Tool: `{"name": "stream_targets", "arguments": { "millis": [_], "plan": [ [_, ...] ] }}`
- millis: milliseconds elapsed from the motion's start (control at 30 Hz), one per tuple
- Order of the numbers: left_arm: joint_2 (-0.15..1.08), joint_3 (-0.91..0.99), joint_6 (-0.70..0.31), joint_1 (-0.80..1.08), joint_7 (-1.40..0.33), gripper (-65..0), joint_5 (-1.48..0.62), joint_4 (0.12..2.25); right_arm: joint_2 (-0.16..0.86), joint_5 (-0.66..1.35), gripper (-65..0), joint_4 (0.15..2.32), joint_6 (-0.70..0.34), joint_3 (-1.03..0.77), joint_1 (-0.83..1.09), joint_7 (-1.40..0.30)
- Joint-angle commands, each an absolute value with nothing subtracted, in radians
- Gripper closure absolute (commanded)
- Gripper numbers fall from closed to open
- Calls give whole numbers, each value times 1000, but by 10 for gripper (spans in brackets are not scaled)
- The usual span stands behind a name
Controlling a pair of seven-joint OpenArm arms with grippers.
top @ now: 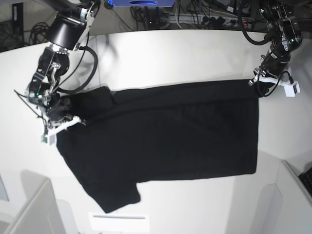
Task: Fold the T-shirt properly
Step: 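Lift both shoulder corners and pull the shirt toward the robot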
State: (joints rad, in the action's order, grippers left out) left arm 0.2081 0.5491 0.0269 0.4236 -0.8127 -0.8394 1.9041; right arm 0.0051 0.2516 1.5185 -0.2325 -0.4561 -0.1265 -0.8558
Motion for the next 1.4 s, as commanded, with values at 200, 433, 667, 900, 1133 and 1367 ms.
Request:
{"name": "stream_targets", "arguments": {
  "millis": [200,433,667,900,1133,1367],
  "plan": [
    [213,529,39,328,-866,0,-708,1899,50,257,0,1455,-231,-358,-173,-769],
    [217,527,39,271,-888,0,-705,1896,54,257,0,1391,-231,-358,-214,-754],
    [220,527,41,236,-888,0,-705,1816,54,257,0,1391,-231,-358,-242,-750],
    [222,527,41,206,-888,0,-705,1784,54,257,0,1391,-231,-358,-245,-719],
    [222,527,41,171,-888,0,-705,1738,54,257,0,1391,-231,-358,-245,-716],
    [223,527,41,165,-888,0,-705,1739,54,257,0,1391,-231,-351,-243,-674]
  ]
}}
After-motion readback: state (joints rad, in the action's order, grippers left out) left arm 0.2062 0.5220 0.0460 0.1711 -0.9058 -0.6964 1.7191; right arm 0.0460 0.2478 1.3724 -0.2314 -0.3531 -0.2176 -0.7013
